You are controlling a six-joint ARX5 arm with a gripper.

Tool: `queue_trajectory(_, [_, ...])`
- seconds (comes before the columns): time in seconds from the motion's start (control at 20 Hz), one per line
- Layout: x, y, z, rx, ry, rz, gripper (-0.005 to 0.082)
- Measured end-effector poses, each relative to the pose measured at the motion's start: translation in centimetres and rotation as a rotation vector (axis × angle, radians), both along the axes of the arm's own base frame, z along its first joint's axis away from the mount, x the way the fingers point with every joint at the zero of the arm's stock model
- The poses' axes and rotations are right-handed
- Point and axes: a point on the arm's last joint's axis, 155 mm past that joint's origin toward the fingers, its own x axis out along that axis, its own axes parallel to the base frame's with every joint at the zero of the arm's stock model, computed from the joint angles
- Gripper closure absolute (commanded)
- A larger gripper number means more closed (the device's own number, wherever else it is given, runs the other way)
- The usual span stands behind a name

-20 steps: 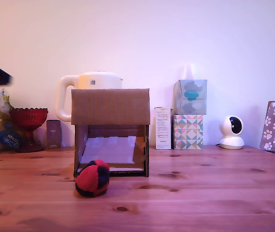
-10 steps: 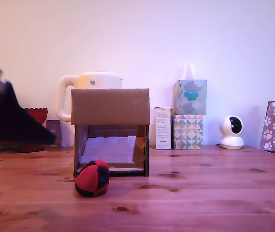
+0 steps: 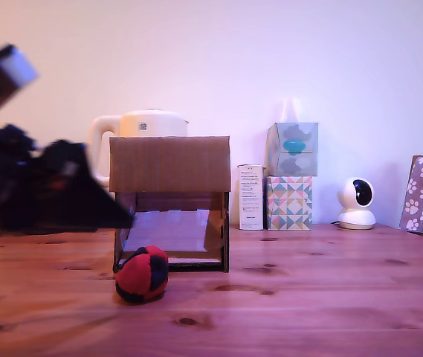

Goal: Drop the footbag into the cardboard dice tower

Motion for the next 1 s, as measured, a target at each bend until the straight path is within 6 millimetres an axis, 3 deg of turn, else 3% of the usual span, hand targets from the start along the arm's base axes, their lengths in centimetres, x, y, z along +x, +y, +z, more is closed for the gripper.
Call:
queue_trajectory(0.2, [2.6, -1.5, -0.1, 0.029, -0.004, -0.007, 0.0025])
queue_trajectory(0.5, [3.8, -2.2, -5.4, 0.145, 0.134, -0.024, 0.0051])
queue_trajectory(0.6, [3.9, -2.0, -5.9, 0.175, 0.146, -0.019, 0.0179])
queue_trajectory(0.8, [3.7, -1.6, -6.5, 0.202, 0.17, -0.015, 0.0578])
queue_trajectory(0.9, [3.6, -1.6, -6.5, 0.204, 0.175, -0.016, 0.0668])
queue_trajectory(1.0, [3.5, -1.8, -6.3, 0.197, 0.18, -0.028, 0.068])
